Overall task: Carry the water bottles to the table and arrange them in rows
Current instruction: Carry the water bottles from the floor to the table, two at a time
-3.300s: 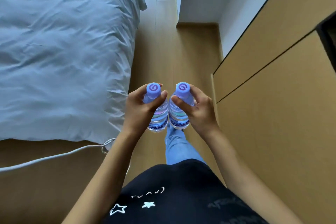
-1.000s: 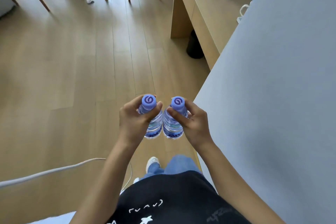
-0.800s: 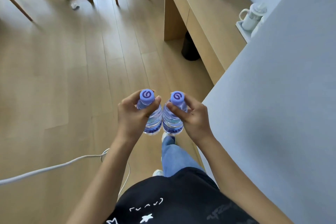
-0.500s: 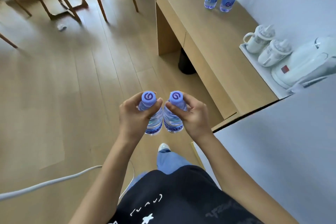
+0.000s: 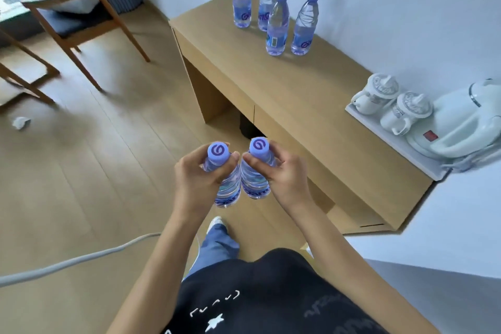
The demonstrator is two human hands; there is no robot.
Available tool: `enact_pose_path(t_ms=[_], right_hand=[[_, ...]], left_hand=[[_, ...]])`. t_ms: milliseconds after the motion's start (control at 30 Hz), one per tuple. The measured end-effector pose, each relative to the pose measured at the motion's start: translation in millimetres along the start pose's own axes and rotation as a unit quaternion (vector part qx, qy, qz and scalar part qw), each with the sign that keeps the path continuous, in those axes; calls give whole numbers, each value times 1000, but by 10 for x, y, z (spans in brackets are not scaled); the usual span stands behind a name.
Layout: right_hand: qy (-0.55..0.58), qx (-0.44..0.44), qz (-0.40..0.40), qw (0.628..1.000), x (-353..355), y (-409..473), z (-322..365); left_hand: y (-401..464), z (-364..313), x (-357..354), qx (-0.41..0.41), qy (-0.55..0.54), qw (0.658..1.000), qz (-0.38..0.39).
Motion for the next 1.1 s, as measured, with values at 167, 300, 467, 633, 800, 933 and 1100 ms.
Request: enact_pose_path(t_ms=[167, 300, 467, 633, 800, 933, 1100], right_hand=[[-13, -33, -80, 996, -183, 560, 128], [-5, -48, -146, 988, -228, 886, 223], [-8, -82, -189, 978, -175, 1195, 136], [-18, -112, -233, 966, 118, 1578, -121], [-21, -139, -260, 955, 545, 2155, -438], [-41, -145, -279, 948, 952, 2625, -661], [-48, -180, -328, 926, 1404, 2991, -973]], left_hand=[[894, -82, 16, -19, 24, 995, 93], [1488, -152, -30, -31, 22, 990, 139], [2013, -93, -295, -25, 12, 981, 190], [2460, 94, -859, 24, 6, 975, 223], [2916, 230, -1489, 48, -4, 967, 251], [3308, 334, -2025, 68, -9, 961, 268], [3644, 407, -2592, 69, -12, 955, 289]])
Point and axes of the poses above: each hand's wrist, its own y-axis towards the middle knuckle, its own x-axis out of the back of the hand, z = x × y, the point moved 7 cm from there along y, towards the middle knuckle, and after that the axes turned 15 degrees about -y, right-handed, at the moved point
